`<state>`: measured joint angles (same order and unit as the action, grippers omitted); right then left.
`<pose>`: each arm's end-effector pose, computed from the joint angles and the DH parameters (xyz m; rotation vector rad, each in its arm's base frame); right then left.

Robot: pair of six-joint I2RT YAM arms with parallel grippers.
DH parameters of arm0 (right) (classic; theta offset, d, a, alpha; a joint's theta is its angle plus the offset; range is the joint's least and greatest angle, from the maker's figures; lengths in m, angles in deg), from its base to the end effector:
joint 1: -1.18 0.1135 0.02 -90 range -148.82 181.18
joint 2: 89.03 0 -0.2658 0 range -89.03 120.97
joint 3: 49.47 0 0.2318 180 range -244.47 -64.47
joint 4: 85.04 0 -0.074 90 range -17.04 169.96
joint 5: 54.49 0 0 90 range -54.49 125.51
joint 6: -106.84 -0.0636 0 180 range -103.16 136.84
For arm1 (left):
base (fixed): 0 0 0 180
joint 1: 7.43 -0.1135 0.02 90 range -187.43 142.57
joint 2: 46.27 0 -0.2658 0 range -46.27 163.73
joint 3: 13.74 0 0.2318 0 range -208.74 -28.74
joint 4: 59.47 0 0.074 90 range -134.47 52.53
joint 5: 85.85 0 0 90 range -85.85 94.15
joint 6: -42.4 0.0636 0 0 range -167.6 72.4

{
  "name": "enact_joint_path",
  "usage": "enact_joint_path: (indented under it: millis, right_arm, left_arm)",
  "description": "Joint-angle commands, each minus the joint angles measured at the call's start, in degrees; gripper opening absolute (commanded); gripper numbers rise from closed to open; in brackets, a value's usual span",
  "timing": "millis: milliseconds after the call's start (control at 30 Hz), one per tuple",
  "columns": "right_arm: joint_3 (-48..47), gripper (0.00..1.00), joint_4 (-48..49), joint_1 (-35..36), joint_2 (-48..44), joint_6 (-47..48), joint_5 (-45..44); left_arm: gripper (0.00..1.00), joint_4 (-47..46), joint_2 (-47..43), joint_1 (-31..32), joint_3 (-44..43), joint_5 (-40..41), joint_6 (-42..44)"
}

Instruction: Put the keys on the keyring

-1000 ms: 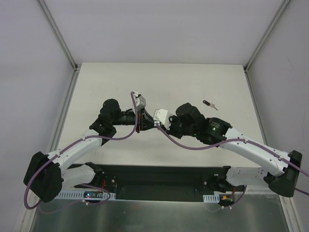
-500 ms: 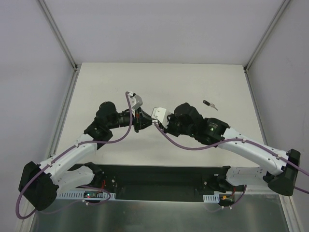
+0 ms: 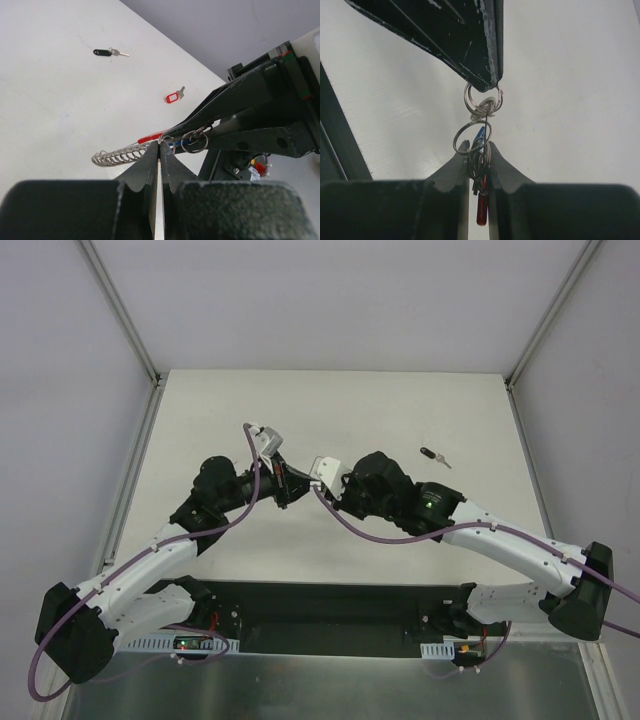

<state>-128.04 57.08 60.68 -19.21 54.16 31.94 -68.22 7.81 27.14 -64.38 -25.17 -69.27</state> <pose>0.1443 0.2371 0.3313 -1.5321 1.4107 0.1716 0.1671 -0.1529 0.3268 0.6132 1.4828 -1.1535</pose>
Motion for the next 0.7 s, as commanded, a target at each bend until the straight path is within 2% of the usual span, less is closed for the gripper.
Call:
enact_joint_path:
  millis: [0,133,267,367,433,500,533,667]
  right_arm:
    - [-0.1,0.01,-0.2,-0.4,-0.2,-3.2,-4.0]
    - [0.8,0.01,2.5,-0.4,0.1,-6.6,-3.9]
    - [2.0,0.01,3.5,-0.3,0.1,-7.3,-3.6]
    - [2.3,0.01,3.5,-0.4,0.2,-7.4,-4.4]
    - [2.3,0.01,3.4,-0.4,0.1,-7.4,-5.0]
    - [2.0,0.01,3.5,-0.3,0.0,-7.0,-5.5]
    - [2.0,0.02,3.5,-0.3,0.0,-6.9,-5.7]
    - [1.5,0.01,3.4,-0.3,0.1,-6.1,-6.1]
  left_arm:
    - [0.0,-6.3,-0.4,-0.6,1.6,3.7,-5.6]
    - [0.0,-11.1,-0.5,0.5,4.2,6.4,-9.4]
    - [0.0,-12.2,-2.1,1.3,5.3,11.0,-9.0]
    - [0.0,-12.8,-2.0,1.4,5.5,11.1,-8.3]
    - [0.07,-12.7,-1.6,1.4,5.4,10.3,-8.3]
    - [0.11,-12.6,-1.3,1.4,5.7,10.1,-9.2]
    - [0.18,-12.6,-1.3,1.4,5.9,10.1,-9.5]
    - [0.25,-12.7,-2.0,1.4,7.4,10.9,-10.3]
